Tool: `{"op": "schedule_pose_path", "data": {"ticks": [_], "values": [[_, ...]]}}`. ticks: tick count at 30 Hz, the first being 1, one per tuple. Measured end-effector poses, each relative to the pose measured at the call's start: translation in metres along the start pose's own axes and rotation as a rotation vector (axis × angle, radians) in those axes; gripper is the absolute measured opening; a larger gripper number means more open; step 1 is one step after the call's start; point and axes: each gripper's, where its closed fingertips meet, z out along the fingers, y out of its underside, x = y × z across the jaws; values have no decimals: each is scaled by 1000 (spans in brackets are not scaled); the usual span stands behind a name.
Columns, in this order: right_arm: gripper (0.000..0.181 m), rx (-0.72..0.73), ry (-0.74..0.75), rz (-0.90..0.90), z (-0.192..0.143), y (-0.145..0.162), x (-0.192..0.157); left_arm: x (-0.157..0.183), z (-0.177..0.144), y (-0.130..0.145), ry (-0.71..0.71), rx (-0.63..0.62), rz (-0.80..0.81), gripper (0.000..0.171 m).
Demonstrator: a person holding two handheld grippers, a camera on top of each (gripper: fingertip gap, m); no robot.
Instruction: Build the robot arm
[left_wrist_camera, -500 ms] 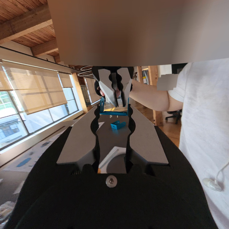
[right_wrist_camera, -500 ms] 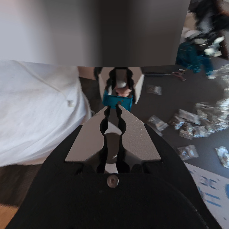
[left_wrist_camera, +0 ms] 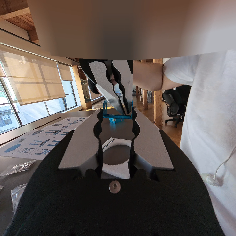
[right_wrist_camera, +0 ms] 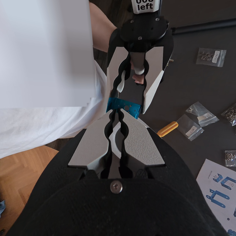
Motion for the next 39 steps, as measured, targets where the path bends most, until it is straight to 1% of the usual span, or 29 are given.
{"op": "schedule_pose_path", "data": {"ticks": [6, 10, 13, 18, 22, 26, 28, 30, 32, 34, 37, 39], "values": [[3, -81, -9, -3, 5, 3, 0, 1, 0, 2, 5, -13, 8, 45], [3, -134, 17, -17, 7, 6, 1, 2, -1, 2, 6, -15, 7, 44], [0, -146, 12, -14, 8, 4, 0, 3, -1, 1, 7, -5, 6, 44], [0, -153, 3, -8, 9, 3, 0, 4, -3, 0, 8, 5, 17, 44], [0, -135, 28, -19, 6, -2, 4, 2, -6, -2, 0, 31, 11, 44], [0, -70, 57, -21, 0, -10, 10, 2, -7, -1, -12, 26, 36, 44], [0, -31, 57, -10, -4, -12, 9, 2, -7, 1, -26, 6, 86, 44], [0, 18, 98, 3, -9, -10, 12, 3, -7, 2, -36, -19, 132, 44], [2, 88, 112, 44, -13, -7, 11, 4, -7, 2, -40, -27, 154, 44], [7, 157, 135, 105, -15, 2, 11, 3, -7, 2, -41, -33, 152, 44], [9, 265, 172, 171, -17, 14, 12, -2, -6, 4, -46, -46, 157, 44], [10, 342, 191, 191, -17, 17, 10, -2, -5, 4, -38, -51, 170, 44]]}}
